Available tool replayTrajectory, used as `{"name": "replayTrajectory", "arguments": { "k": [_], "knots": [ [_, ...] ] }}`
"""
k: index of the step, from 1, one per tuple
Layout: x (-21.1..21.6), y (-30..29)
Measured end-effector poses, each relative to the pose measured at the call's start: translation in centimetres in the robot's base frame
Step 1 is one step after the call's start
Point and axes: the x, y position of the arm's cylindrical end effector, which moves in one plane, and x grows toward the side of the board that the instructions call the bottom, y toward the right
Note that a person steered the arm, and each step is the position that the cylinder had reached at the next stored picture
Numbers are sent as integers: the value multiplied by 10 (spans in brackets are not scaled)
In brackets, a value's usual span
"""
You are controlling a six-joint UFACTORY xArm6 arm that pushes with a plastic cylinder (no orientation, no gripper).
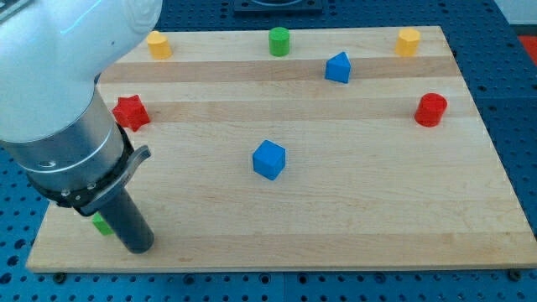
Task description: Nudge blue cube slightly to right
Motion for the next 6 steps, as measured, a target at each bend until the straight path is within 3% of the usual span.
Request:
{"name": "replayTrajectory", "arguments": {
  "k": [4,6],
  "knots": [
    [-11,-29],
    [-11,-6]
  ]
}}
